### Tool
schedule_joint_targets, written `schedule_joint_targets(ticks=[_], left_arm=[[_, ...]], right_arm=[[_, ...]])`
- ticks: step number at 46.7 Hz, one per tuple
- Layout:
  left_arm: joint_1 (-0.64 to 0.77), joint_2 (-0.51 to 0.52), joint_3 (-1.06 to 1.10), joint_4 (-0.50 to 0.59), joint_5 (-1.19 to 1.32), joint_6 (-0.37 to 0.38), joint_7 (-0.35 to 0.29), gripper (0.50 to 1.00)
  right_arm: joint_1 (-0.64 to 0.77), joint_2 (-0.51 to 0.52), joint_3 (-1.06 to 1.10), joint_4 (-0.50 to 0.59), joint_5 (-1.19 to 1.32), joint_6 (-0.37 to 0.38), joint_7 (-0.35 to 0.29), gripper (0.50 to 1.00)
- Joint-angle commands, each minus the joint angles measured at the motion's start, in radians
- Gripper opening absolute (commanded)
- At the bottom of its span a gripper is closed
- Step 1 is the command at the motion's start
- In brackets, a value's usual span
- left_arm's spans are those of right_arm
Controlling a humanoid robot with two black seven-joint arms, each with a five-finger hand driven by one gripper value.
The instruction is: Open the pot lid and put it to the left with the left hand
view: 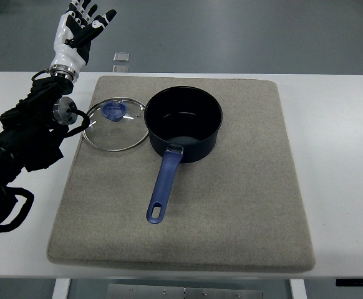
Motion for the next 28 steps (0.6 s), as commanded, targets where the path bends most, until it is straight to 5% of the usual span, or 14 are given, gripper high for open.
schedule_joint_targets(ticks=[1, 28], left_arm=[[-0.002, -0.001, -0.005, -0.002, 0.000, 0.000, 0.000, 0.977], [-0.012, -0.050, -0.009, -0.011, 0.000, 0.069, 0.000, 0.977]], right_arm=[[0.000, 0.000, 0.000, 0.001, 0.000, 0.000, 0.000, 0.917], [0.000, 0.000, 0.000, -0.001, 0.000, 0.000, 0.000, 0.917]])
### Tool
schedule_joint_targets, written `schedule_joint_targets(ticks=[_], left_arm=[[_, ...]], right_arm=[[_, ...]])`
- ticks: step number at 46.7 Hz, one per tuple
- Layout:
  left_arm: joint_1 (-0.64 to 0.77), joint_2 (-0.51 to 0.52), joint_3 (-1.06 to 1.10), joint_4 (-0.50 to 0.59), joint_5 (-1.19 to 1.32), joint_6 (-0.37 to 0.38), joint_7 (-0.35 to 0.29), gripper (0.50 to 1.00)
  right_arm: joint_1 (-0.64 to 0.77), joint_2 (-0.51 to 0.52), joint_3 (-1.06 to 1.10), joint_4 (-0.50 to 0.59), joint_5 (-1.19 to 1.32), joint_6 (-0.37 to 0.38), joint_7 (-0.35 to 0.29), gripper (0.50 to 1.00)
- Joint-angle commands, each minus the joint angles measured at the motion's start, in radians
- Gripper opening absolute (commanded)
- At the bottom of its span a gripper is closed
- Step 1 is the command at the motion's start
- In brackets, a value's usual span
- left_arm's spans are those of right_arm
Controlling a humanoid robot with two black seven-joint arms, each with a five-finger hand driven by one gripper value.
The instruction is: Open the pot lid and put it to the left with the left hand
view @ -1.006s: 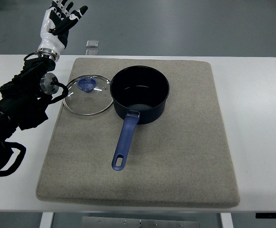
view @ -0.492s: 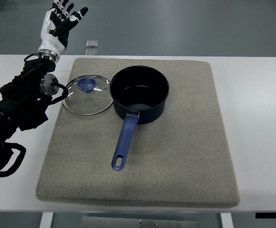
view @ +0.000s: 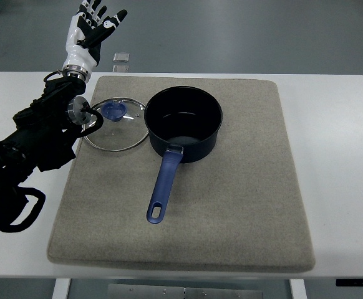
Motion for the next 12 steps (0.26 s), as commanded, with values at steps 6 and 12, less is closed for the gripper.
schedule_joint_targets(ticks=[6, 12], left_arm=[[0.000, -0.001, 0.002, -0.001, 0.002, -0.001, 0.000, 0.977], [0.000, -0.009, 0.004, 0.001, 0.002, 0.008, 0.000, 0.977]], right_arm=[[0.000, 0.000, 0.000, -0.001, 0.000, 0.000, 0.000, 0.917], [0.000, 0.000, 0.012, 0.001, 0.011, 0.000, 0.000, 0.917]])
